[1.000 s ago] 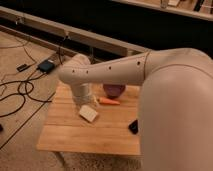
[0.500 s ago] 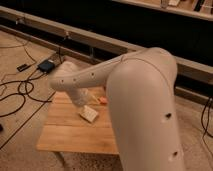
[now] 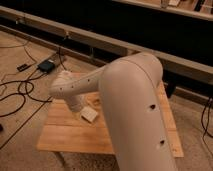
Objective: Place the white sponge in the ceramic bowl
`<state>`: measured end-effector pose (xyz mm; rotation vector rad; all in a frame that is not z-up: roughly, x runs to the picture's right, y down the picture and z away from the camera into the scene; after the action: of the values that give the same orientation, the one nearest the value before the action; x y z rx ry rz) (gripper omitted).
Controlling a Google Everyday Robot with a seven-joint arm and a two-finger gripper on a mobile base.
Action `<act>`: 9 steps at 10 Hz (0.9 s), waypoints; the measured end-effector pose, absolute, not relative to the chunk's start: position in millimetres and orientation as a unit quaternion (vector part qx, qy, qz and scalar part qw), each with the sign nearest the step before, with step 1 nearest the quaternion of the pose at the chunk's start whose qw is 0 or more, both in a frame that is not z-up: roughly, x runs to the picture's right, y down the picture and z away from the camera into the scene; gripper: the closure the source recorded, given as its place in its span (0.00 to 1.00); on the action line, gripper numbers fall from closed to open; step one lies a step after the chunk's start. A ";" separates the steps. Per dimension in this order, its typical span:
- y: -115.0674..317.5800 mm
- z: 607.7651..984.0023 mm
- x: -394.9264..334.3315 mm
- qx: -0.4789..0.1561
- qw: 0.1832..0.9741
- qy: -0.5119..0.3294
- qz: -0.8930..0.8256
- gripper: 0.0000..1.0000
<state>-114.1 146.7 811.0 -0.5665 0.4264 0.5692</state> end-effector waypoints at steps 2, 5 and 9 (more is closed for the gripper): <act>144.0 823.6 -113.3 -0.283 0.899 0.183 0.280 0.35; 141.3 840.6 -105.9 -0.291 0.896 0.174 0.286 0.35; 152.0 862.7 -114.3 -0.310 0.894 0.170 0.275 0.35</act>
<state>-114.3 152.0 862.7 -0.6439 0.3522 0.5712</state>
